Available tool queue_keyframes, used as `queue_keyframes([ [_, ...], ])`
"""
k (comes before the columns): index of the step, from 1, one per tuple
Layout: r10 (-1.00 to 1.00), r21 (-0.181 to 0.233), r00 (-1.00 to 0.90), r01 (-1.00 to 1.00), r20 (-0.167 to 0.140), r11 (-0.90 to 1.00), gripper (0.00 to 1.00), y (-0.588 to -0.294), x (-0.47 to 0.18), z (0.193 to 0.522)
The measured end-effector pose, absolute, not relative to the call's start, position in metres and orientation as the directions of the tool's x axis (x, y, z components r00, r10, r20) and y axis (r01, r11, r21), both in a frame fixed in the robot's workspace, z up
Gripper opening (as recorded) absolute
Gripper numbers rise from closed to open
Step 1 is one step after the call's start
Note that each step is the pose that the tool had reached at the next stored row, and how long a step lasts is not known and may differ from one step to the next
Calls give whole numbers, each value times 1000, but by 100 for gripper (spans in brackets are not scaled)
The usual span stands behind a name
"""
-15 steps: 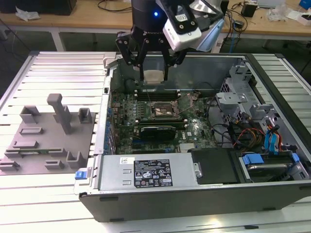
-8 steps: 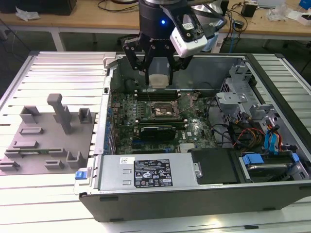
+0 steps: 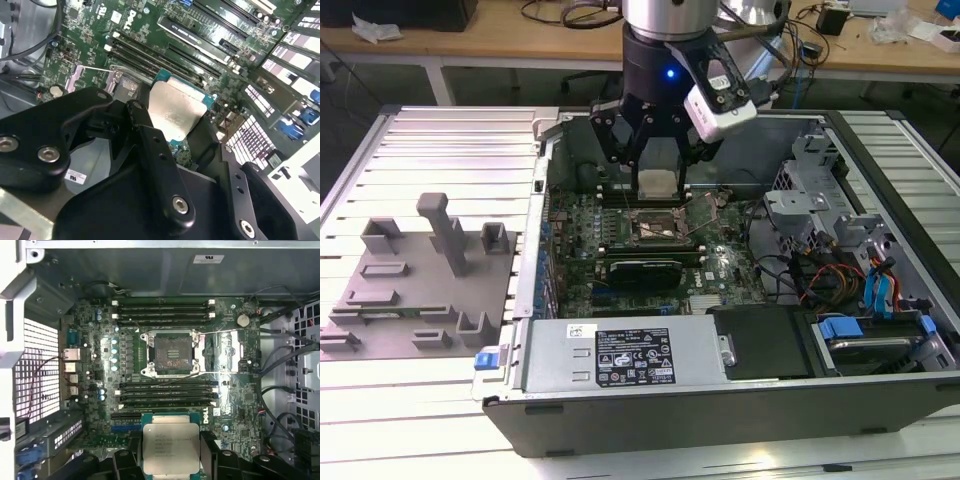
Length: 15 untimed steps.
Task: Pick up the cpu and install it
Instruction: 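Pick up the cpu and move it towards the insertion slot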
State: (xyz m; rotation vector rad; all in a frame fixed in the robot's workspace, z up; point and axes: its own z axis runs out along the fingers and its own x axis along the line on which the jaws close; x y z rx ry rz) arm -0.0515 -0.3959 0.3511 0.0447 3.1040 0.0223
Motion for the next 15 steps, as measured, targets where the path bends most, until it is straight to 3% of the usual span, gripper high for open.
queue_keyframes([
  [15, 28, 14, -999, 28, -37, 1000, 55, -386, -51, 316],
])
